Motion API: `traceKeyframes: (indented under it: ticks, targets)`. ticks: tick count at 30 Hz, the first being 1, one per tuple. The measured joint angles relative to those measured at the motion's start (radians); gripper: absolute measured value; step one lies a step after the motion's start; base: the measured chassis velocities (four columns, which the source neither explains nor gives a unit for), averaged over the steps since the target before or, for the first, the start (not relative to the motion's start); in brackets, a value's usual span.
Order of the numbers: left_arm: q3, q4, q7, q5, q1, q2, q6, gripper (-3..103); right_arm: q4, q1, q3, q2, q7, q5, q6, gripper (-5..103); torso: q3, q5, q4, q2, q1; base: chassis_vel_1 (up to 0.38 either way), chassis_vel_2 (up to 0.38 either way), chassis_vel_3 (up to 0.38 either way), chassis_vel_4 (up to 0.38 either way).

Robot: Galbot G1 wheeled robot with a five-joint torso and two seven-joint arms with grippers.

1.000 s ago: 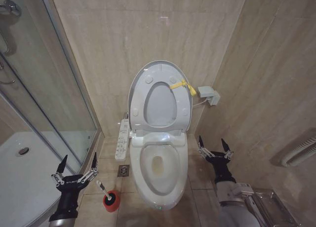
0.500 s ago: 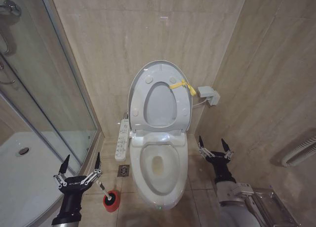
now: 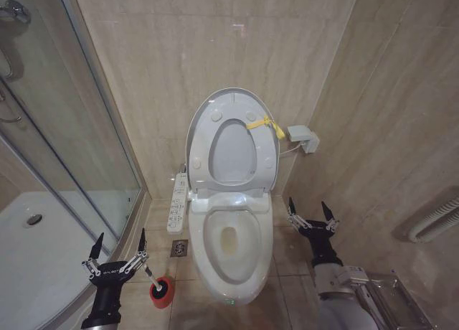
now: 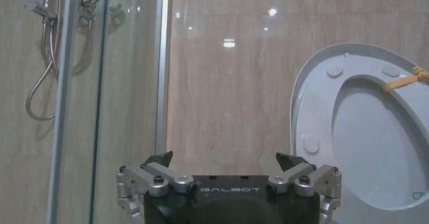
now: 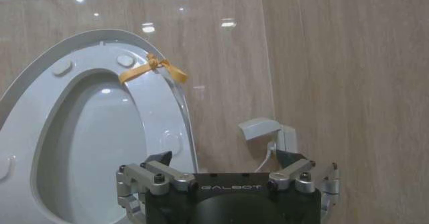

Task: Open the toilet lid, clean the toilet bowl with a toilet brush, close the toilet lid, and flush.

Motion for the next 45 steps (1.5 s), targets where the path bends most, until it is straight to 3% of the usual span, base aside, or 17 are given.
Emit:
traceKeyframes:
  ticks: [45]
  targets:
    - [-0.001,-0.002,0.003,0.001,0.000,0.001,0.003,100,0.000,0.000,0.000,0.000,0.000,0.000,0.000,100,0.000,0.0000,0.0000,0.000,0.000,0.000,0.000,0.000,0.000]
